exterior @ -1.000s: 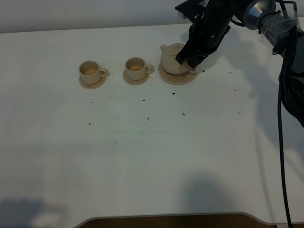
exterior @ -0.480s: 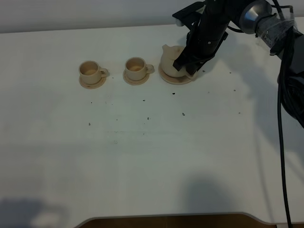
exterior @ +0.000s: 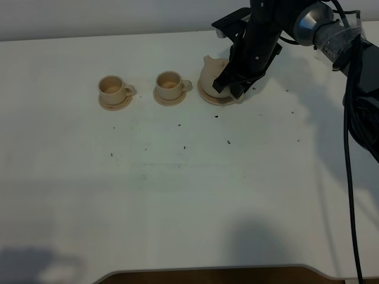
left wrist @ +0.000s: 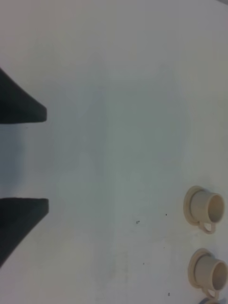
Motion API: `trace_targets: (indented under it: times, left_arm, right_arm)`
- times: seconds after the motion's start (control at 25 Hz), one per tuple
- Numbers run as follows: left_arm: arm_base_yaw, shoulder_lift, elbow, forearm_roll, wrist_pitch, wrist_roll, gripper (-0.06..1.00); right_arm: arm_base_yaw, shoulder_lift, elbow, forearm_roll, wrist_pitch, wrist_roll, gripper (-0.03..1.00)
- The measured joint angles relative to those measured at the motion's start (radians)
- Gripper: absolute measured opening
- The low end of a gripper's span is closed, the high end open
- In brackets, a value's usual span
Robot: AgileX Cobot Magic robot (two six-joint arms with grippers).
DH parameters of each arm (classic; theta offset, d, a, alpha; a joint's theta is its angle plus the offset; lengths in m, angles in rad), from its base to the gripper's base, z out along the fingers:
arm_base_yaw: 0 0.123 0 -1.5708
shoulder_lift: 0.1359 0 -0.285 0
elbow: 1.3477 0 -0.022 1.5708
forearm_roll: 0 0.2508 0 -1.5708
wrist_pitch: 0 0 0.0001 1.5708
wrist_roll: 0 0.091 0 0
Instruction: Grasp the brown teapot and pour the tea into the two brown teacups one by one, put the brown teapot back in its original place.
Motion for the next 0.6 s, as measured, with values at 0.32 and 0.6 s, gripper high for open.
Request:
trace_targets:
  times: [0.32,0.6]
  left_arm:
    - [0.000,0.000,0.000,0.000,0.000,0.000,0.37]
    - [0.000,0.000,0.000,0.000,0.000,0.000,0.37]
  right_arm:
    - [0.001,-0.001,0.000,0.003,0.003,0.001,0.39]
    - [0.003,-0.001,0.000,-0.001,0.002,-0.015,0.51]
